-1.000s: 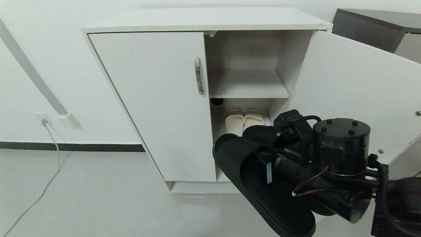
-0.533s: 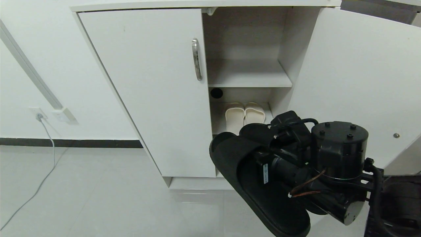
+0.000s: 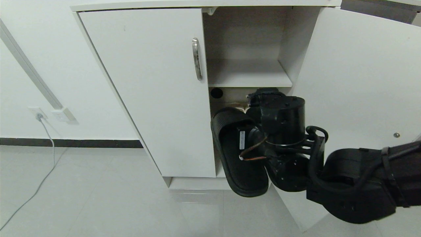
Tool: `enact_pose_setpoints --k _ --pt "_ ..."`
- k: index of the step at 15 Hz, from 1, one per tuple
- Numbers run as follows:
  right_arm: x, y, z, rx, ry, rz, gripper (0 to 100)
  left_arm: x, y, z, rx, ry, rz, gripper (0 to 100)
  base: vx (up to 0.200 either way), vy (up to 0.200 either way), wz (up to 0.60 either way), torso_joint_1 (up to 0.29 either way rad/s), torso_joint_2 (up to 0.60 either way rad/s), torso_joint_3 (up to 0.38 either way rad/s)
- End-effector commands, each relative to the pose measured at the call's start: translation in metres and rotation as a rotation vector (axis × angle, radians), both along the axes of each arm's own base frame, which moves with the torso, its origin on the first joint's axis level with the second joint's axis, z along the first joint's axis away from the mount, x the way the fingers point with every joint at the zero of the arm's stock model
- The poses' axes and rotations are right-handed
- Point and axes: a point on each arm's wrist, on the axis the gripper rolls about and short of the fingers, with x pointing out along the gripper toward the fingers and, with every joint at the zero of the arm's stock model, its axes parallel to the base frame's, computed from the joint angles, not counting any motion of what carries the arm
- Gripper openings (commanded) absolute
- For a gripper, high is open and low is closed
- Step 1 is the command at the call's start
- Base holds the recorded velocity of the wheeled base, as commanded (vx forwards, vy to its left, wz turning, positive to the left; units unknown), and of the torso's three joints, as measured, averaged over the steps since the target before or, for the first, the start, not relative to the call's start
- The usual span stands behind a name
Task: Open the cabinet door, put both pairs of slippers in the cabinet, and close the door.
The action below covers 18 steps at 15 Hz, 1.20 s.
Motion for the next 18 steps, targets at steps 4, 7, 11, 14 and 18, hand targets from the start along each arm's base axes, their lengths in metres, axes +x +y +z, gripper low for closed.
enact_pose_setpoints --k 4,7,11,14,18 --pt "0.011 0.013 0.044 -0.007 0.004 -0.109 0 0.000 0.000 0.000 0.001 0.001 0.000 0 0.000 0.000 0.00 0.000 0.00 0.000" --pt "0.012 0.012 0.049 -0.020 0.000 -0.110 0 0.000 0.000 0.000 0.001 0.001 0.000 0 0.000 0.000 0.00 0.000 0.00 0.000" --pt "0.013 0.012 0.049 -0.020 -0.002 -0.111 0 0.000 0.000 0.000 0.001 0.001 0.000 0 0.000 0.000 0.00 0.000 0.00 0.000" --pt "0.020 0.012 0.057 -0.020 -0.024 -0.124 0 0.000 0.000 0.000 0.003 0.001 0.000 0 0.133 0.000 0.00 0.000 0.00 0.003" --pt "0.026 0.015 0.059 -0.018 -0.035 -0.130 0 0.000 0.000 0.000 0.003 0.001 0.000 0 0.200 0.000 0.00 0.001 0.00 0.002"
